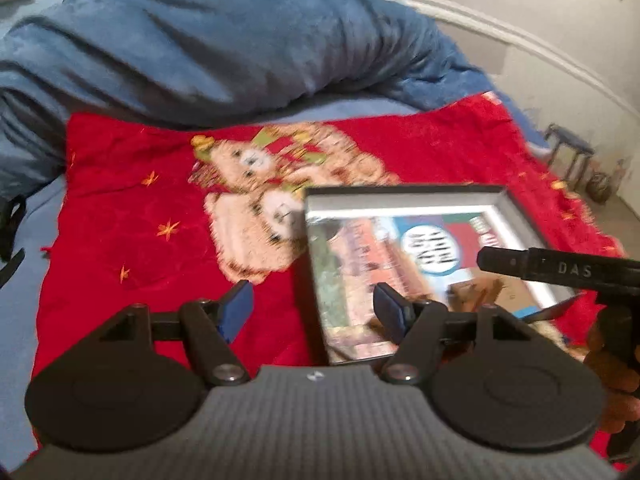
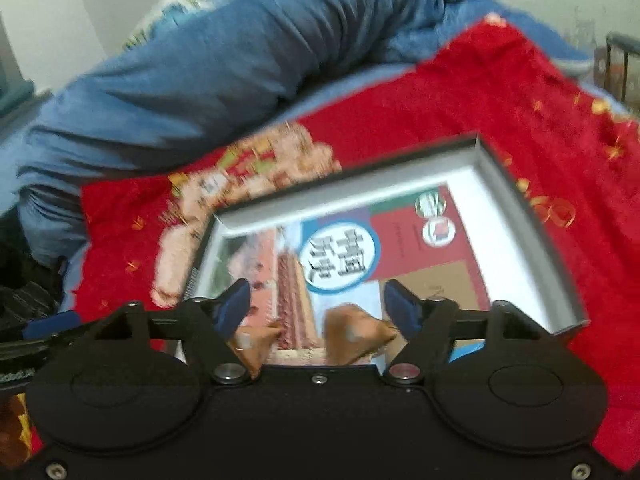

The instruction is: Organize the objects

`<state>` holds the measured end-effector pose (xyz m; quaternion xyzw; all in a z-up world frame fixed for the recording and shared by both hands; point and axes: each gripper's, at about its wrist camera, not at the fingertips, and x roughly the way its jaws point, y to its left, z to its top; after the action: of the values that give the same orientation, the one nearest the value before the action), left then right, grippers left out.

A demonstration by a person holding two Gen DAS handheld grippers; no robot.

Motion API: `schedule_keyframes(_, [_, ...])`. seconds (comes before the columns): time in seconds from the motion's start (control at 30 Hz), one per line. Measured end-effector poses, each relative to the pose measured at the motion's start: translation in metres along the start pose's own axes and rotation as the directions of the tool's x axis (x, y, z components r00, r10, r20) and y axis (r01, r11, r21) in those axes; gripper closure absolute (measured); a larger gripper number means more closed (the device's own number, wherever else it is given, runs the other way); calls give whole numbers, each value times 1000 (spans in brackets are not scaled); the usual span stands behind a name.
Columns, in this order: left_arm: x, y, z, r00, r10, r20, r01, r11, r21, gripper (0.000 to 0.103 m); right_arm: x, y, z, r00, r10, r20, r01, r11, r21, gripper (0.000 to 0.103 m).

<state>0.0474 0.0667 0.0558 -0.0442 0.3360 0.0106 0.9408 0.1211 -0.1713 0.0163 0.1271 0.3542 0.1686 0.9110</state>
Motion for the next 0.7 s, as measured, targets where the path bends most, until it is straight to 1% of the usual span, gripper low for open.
schedule_keyframes(0.03, [-8, -3, 1, 1000, -8, 20, 8, 1000, 15, 25, -12, 2, -1, 1000, 4, 20, -4, 1000, 5, 26])
schedule_keyframes(0.1, [-20, -13, 0, 999, -5, 54, 2, 999, 55, 25, -37, 4, -5, 998, 17, 57, -18, 1000, 17, 26])
schedule_keyframes(0.2, [-31, -25, -6, 998, 2, 65, -8, 996, 93, 25, -69, 6, -16, 996, 32, 87, -35, 999, 33, 25])
schedule_keyframes(0.3, [-35, -30, -21, 996, -9, 85, 0, 995, 100, 25, -93, 10, -35, 992, 5, 129, -8, 1000, 24, 19])
schedule_keyframes(0.37, [-29, -30, -37, 998, -13, 62, 6, 994, 107, 24, -100, 12, -54, 990, -36, 135, 35, 999, 7, 19])
schedule_keyframes(0.43, [-19, -28, -48, 1000, -1, 17, -1, 994, 106, 24, -98, 16, -66, 994, -44, 102, 45, 999, -14, 19])
schedule_keyframes(0.53, [-9, -23, -59, 1000, 13, -15, -12, 998, 69, 24, -79, 22, -77, 1000, -25, 15, 25, 1000, -10, 25])
schedule_keyframes(0.6, [-1, -19, -63, 999, 36, -36, -35, 998, 43, 24, -65, 24, -84, 999, -19, -32, 19, 1000, 11, 28])
schedule_keyframes(0.63, [3, -19, -65, 997, 50, -51, -48, 998, 39, 24, -58, 26, -88, 999, -23, -49, 24, 1000, 17, 32])
schedule_keyframes(0.7, [12, -17, -67, 993, 81, -87, -79, 996, 31, 24, -45, 30, -96, 996, -41, -82, 42, 999, 10, 36])
